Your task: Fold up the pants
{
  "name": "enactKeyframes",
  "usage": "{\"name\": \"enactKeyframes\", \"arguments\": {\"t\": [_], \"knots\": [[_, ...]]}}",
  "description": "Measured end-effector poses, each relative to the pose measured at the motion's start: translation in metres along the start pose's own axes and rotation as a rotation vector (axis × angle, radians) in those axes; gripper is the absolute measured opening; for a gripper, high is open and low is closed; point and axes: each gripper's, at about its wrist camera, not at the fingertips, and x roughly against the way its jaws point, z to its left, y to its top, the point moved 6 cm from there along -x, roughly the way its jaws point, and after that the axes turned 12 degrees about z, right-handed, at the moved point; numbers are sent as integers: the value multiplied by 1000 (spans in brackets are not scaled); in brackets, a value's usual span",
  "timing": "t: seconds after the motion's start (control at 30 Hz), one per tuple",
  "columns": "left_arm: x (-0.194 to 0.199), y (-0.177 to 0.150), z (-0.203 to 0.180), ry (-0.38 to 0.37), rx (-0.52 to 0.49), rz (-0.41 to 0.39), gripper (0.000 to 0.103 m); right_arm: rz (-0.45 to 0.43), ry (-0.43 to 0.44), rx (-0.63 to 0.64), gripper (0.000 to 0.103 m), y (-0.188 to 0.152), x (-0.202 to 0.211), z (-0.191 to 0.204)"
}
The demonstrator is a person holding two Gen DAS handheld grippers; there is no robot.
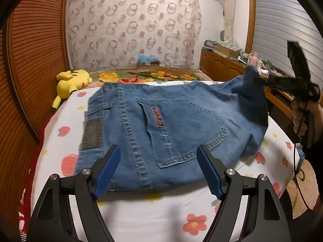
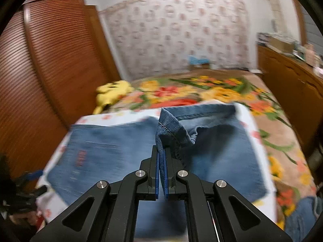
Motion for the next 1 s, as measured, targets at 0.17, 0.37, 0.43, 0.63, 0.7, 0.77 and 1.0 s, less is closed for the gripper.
{"name": "enactKeyframes", "arguments": {"t": [0.17,0.37,0.43,0.63,0.7,0.77,1.0], "knots": [[6,2,13,15,23,-14,78,2,124,125,3,4,3,75],[12,1,25,28,39,-25,78,37,265,226,3,-6,4,136],[12,1,27,27,42,-26,78,69,274,242,4,-11,-4,139],[10,1,29,27,44,-21,78,147,222,290,33,-19,-27,139],[10,1,30,26,45,-21,78,151,221,295,34,-17,-28,141],[10,0,29,22,45,-19,78,146,206,288,37,-14,-24,139],[5,2,17,1,31,-17,78,102,136,272,44,-16,4,126]]}}
